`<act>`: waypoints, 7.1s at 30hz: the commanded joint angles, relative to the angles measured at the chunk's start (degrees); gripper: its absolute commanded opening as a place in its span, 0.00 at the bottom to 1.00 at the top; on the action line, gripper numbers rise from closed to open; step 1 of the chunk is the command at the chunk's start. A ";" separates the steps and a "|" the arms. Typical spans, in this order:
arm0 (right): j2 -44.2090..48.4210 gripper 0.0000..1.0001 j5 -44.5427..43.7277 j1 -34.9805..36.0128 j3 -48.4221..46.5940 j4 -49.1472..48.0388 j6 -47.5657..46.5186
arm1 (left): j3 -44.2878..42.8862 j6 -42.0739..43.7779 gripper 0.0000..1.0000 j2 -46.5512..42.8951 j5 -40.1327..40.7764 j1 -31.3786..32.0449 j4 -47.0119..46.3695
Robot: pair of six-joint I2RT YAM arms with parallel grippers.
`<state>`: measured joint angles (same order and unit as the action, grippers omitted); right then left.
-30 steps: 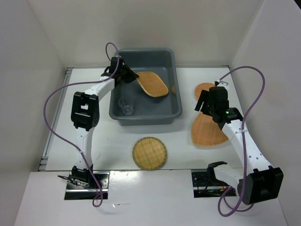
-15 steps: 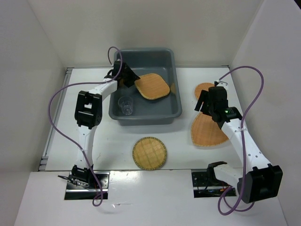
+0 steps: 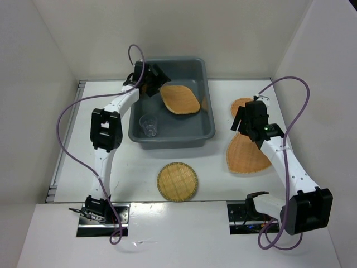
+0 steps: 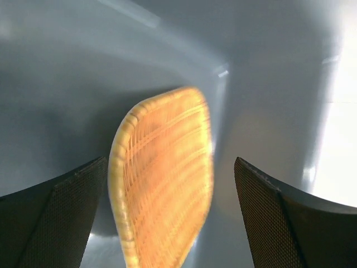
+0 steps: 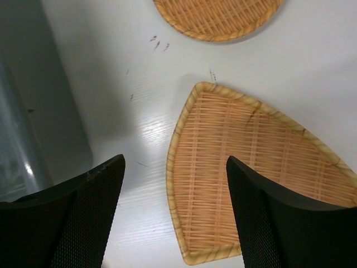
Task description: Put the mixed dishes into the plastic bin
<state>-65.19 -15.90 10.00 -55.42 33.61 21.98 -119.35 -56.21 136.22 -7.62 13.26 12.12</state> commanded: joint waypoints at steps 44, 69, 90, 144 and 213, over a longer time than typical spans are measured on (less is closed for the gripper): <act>-30.71 0.79 3.41 -22.30 -6.63 -0.73 -3.43 | 26.71 16.74 1.00 -43.24 -8.82 -11.59 6.25; -32.89 0.79 8.34 -25.56 -6.63 0.85 -1.15 | 31.46 13.93 1.00 -47.89 -9.44 -11.59 5.02; -26.13 0.79 23.81 -25.56 -1.80 -0.38 -1.76 | 33.66 13.31 1.00 -49.91 -8.20 -11.59 6.43; -20.95 0.00 20.32 -29.07 -1.27 2.52 0.17 | 36.47 13.40 1.00 -52.55 -4.86 -15.37 6.43; -49.67 0.00 47.45 0.71 -63.92 -7.95 1.75 | 49.82 13.84 1.00 -62.31 -2.58 -15.37 4.40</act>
<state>-112.62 31.75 9.54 -112.46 26.57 24.97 -70.57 -43.48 75.85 -10.46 -1.80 18.46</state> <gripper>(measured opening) 0.119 1.001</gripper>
